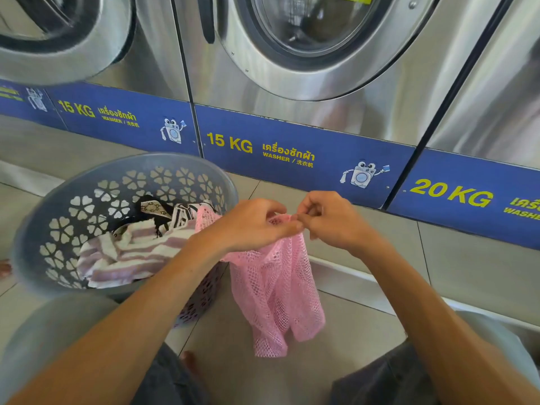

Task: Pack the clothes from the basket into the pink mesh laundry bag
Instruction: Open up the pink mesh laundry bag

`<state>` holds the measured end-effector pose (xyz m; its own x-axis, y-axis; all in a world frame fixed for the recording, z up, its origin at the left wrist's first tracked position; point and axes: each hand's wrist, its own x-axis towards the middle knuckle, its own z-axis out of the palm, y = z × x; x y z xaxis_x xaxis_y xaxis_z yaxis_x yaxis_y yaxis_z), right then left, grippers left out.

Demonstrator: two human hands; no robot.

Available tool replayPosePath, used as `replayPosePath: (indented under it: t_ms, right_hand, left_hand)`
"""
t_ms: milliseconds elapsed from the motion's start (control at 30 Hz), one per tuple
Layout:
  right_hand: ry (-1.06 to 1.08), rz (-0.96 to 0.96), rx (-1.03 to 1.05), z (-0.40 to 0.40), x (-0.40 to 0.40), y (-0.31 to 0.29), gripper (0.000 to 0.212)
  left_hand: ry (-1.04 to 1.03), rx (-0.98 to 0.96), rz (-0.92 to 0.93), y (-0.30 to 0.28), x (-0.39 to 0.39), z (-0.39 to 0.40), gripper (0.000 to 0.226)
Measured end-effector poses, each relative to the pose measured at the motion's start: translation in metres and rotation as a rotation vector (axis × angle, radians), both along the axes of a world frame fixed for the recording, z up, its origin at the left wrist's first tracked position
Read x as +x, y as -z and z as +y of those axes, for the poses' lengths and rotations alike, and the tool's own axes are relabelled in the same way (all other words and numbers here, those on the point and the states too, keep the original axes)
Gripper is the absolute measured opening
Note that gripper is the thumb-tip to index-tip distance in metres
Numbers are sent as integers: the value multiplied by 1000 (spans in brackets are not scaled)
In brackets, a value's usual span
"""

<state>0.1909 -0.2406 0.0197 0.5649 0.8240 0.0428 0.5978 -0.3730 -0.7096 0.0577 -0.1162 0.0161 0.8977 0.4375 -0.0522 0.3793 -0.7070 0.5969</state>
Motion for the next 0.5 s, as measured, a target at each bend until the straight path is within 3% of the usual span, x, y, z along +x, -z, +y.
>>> replayPosePath:
  t_ms: [100, 233, 400, 500]
  right_hand:
    - [13, 9, -15, 1, 0, 2, 13]
    - [72, -4, -113, -2, 8, 2, 15]
    - [265, -108, -461, -15, 47, 5, 12]
    - [331, -102, -555, -33, 66, -3, 13]
  left_hand:
    - [4, 217, -21, 5, 0, 2, 23]
    - [-109, 149, -227, 1, 1, 10, 19]
    - [-314, 53, -487, -19, -7, 27, 19]
    - [-429, -39, -599, -23, -11, 37, 20]
